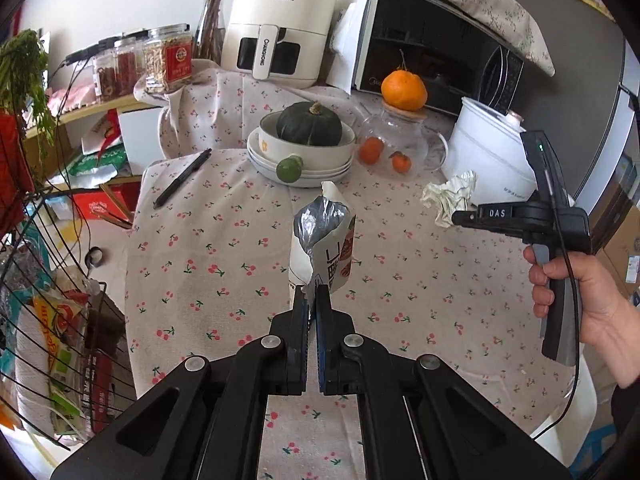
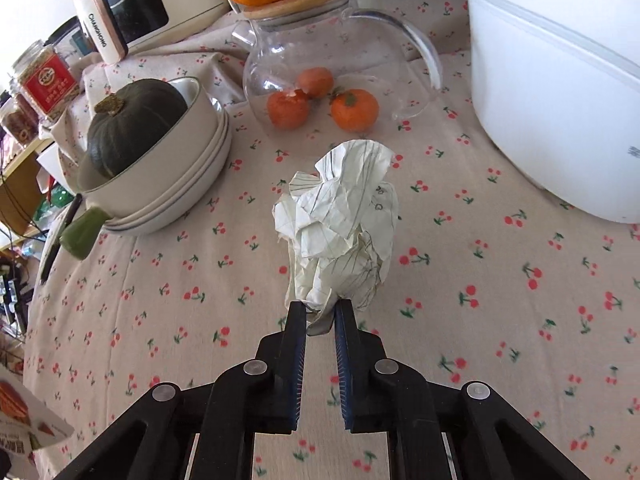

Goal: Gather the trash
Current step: 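Grasp the crumpled tissue with the right gripper while the left holds the packet, then carry the packet and tissue to the bin and release both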

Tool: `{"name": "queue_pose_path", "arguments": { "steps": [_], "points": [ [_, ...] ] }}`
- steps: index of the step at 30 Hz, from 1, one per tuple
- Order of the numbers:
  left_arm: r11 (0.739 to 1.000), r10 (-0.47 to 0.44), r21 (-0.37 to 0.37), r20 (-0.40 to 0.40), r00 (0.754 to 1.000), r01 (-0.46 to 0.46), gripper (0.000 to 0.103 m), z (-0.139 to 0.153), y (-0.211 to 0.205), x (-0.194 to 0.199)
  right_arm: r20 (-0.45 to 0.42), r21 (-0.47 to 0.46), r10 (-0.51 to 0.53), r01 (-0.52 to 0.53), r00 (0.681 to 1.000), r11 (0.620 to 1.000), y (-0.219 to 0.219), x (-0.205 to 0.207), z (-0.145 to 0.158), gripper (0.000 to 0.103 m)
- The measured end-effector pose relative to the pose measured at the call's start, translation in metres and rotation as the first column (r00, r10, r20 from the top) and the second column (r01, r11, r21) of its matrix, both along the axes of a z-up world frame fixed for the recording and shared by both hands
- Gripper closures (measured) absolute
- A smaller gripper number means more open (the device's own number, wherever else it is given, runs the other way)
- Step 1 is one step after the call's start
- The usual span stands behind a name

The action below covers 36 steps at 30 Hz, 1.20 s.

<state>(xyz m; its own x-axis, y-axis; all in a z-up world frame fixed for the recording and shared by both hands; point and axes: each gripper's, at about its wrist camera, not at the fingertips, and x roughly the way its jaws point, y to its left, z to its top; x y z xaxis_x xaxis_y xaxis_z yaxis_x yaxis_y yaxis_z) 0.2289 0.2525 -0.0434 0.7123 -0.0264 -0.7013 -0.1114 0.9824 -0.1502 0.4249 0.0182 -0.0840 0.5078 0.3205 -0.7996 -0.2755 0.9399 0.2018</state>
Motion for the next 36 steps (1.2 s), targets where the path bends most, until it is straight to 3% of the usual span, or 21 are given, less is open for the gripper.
{"name": "queue_pose_path", "arguments": {
  "steps": [7, 14, 20, 24, 28, 36],
  "points": [
    [0.999, -0.051, -0.008, 0.063, 0.997, 0.052, 0.101, 0.046, -0.045, -0.057, 0.014, 0.032, 0.020, -0.020, 1.000, 0.999, -0.066, -0.065, 0.036, 0.091],
    [0.988, -0.053, -0.142, 0.034, 0.998, 0.058, 0.101, 0.033, -0.078, -0.104, 0.016, 0.041, -0.003, 0.002, 1.000, 0.999, -0.135, -0.130, 0.057, 0.091],
    [0.976, -0.140, -0.164, 0.027, 0.990, 0.142, 0.101, 0.022, -0.129, -0.119, 0.012, 0.019, -0.007, 0.007, 1.000, 1.000, -0.178, -0.181, 0.061, 0.091],
    [0.963, -0.235, -0.129, 0.016, 0.972, 0.235, 0.101, 0.017, -0.169, -0.122, -0.038, 0.047, -0.019, 0.021, 0.999, 0.999, -0.200, -0.215, 0.061, 0.091],
    [0.944, -0.317, -0.107, -0.017, 0.948, 0.313, 0.101, 0.006, -0.204, -0.125, -0.013, 0.038, 0.016, -0.016, 1.000, 0.999, -0.212, -0.246, 0.075, 0.091],
    [0.879, -0.473, -0.107, -0.070, 0.878, 0.465, 0.100, -0.015, -0.278, -0.131, -0.041, 0.023, -0.014, 0.014, 0.999, 1.000, -0.262, -0.285, 0.073, 0.091]
  ]
}}
